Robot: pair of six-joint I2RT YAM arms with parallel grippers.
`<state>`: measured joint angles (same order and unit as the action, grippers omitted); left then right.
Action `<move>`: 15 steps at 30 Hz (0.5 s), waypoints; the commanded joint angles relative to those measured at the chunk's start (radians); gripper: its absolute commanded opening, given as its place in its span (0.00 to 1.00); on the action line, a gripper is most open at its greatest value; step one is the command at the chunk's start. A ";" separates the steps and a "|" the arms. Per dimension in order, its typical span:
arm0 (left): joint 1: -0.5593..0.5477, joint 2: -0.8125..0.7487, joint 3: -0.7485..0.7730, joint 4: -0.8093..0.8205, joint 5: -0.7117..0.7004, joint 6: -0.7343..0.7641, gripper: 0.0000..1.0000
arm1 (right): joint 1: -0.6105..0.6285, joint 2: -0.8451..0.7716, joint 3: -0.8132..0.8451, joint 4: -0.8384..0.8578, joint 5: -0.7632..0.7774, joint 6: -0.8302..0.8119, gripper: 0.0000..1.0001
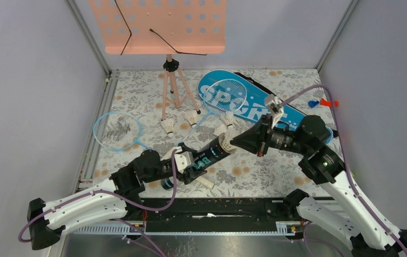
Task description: Pack up the badminton gear
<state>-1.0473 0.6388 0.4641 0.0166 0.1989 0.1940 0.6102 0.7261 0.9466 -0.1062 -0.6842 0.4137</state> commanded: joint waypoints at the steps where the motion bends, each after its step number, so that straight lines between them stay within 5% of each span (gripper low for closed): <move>1: -0.002 -0.005 0.020 0.114 0.038 0.020 0.17 | 0.037 0.065 -0.013 0.093 -0.046 0.086 0.00; 15: -0.002 -0.028 -0.014 0.161 0.128 0.052 0.17 | 0.150 0.156 0.002 -0.062 0.016 0.079 0.00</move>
<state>-1.0473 0.6346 0.4446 0.0467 0.2291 0.2062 0.7307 0.8528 0.9375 -0.0982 -0.6949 0.5060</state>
